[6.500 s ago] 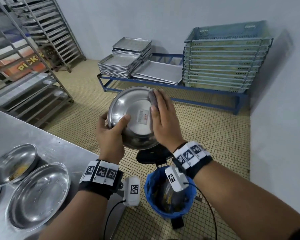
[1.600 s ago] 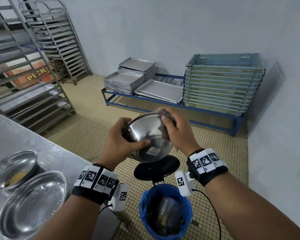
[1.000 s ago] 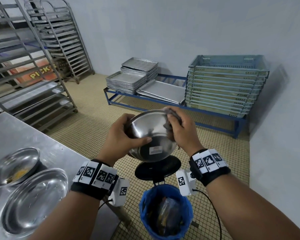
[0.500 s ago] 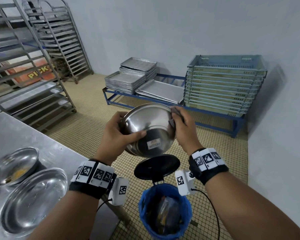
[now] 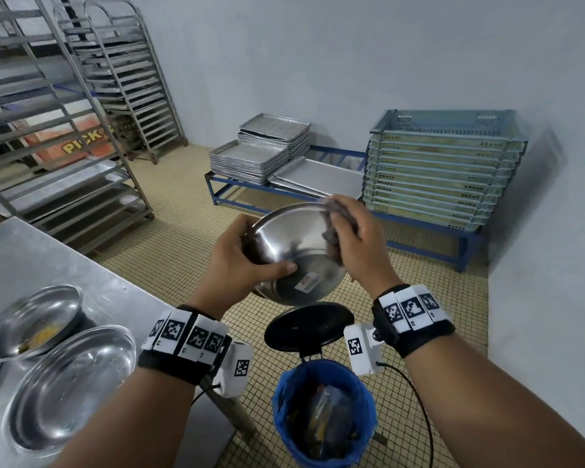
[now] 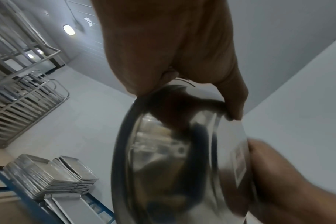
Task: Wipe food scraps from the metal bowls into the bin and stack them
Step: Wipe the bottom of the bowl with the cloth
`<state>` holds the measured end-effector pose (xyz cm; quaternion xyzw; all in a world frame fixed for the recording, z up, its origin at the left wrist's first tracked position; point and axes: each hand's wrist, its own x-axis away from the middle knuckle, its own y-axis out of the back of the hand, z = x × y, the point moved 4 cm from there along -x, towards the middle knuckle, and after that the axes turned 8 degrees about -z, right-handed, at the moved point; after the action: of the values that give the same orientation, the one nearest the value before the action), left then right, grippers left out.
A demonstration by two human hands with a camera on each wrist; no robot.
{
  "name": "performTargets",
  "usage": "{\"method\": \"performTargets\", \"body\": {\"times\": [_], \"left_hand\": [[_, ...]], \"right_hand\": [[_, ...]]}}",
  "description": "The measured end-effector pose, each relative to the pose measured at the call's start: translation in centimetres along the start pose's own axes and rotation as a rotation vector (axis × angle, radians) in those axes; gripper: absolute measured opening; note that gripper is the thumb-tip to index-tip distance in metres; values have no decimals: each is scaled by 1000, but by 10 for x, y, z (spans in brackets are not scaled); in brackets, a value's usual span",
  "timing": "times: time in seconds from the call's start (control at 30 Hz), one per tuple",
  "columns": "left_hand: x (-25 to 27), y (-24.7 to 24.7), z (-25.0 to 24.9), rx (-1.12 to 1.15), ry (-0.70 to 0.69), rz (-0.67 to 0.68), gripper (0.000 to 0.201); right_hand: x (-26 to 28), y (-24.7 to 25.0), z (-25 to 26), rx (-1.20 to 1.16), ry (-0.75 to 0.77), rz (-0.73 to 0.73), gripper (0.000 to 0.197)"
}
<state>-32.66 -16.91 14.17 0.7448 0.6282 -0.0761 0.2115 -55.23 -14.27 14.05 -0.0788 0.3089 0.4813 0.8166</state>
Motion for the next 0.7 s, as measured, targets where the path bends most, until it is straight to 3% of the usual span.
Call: {"method": "performTargets", "body": {"times": [0.07,0.13,0.3,0.43,0.5,0.6,0.67,0.7], "left_hand": [[0,5,3,67,36,-21,67],[0,4,2,80,44,-18,71],[1,-4,1,117,48,1,75],[0,2,5,139,64,-43,69],[1,3,7,154,80,-39,69],[2,-3,4,157,89,3,72],[2,-5,3,161,84,7,71],[2,-4,3,167,82,-3,69]], "right_hand": [[6,4,-8,-52,-119,-49,24],[7,1,-5,-86,-143,-48,23],[-5,-11,18,60,100,-24,25],[3,-5,-9,-75,-158,-40,20],[6,-4,-6,-22,-95,-46,19],[3,-15,19,137,187,43,29],[0,-18,20,146,212,83,31],[-1,-15,14,88,132,68,29]]}}
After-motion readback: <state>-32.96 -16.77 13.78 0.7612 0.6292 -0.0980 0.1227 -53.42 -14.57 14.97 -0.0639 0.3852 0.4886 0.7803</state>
